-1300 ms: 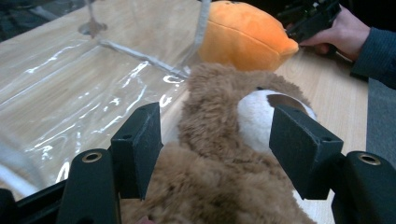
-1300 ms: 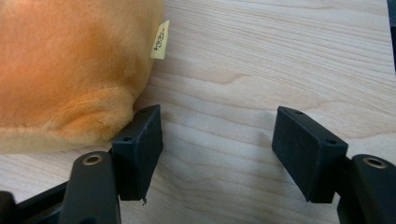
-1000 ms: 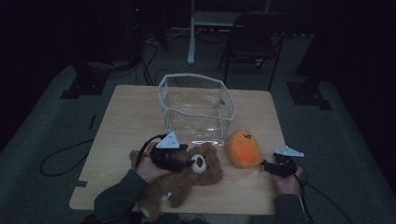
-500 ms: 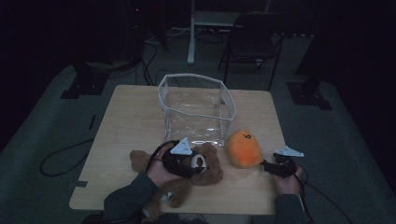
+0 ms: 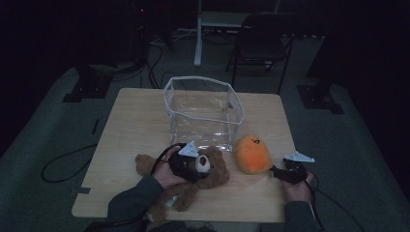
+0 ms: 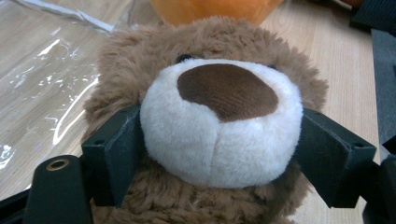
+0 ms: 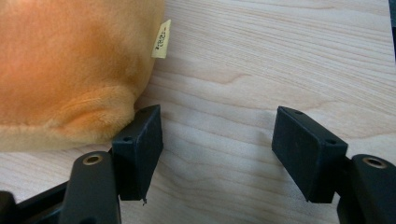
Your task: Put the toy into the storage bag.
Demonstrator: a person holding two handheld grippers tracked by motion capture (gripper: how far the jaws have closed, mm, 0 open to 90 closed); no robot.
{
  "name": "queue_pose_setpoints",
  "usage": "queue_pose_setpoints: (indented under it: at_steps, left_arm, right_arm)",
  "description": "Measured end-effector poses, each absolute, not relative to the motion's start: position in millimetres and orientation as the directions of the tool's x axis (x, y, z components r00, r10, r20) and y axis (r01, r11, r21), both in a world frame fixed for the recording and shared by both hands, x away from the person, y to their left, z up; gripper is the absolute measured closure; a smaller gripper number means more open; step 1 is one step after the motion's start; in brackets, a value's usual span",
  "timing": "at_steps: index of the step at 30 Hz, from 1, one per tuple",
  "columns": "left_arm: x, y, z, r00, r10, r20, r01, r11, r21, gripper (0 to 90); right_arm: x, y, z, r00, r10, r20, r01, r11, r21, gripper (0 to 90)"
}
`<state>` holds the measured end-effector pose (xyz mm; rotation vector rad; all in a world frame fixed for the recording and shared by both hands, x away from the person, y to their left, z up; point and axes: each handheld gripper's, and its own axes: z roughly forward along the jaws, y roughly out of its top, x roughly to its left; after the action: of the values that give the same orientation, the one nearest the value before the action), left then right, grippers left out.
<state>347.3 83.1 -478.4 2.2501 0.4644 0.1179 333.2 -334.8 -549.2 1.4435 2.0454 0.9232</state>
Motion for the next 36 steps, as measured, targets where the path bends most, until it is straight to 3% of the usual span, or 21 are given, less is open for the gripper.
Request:
queue_pose_setpoints:
  at_steps: [3, 9, 15, 24, 36]
  left_arm:
    - [350, 87, -480, 0.912, 0.4, -0.088, 0.329, -0.587, 0.74, 14.4]
    - [353, 84, -483, 0.922, 0.371, -0.111, 0.335, -0.621, 0.708, 14.2]
    - [351, 79, -487, 0.933, 0.353, -0.071, 0.305, -0.667, 0.68, 10.6]
    - [347, 90, -481, 0.918, 0.392, -0.055, 0.305, -0.611, 0.73, 41.4]
    - [337, 129, -460, 0.894, 0.442, -0.072, 0.298, -0.468, 0.832, 45.5]
  right_arm:
    - [333, -335, -549, -0.338, 0.941, 0.004, 0.626, 0.221, 0.748, 32.9]
    - [333, -335, -549, -0.338, 0.941, 0.004, 0.626, 0.221, 0.748, 32.9]
    - [333, -335, -549, -0.338, 0.941, 0.004, 0.626, 0.221, 0.748, 32.9]
    - [333, -335, -549, -0.339, 0.941, 0.006, 0.626, 0.221, 0.747, 32.9]
    - [333, -335, -549, -0.341, 0.94, 0.006, 0.626, 0.222, 0.747, 32.9]
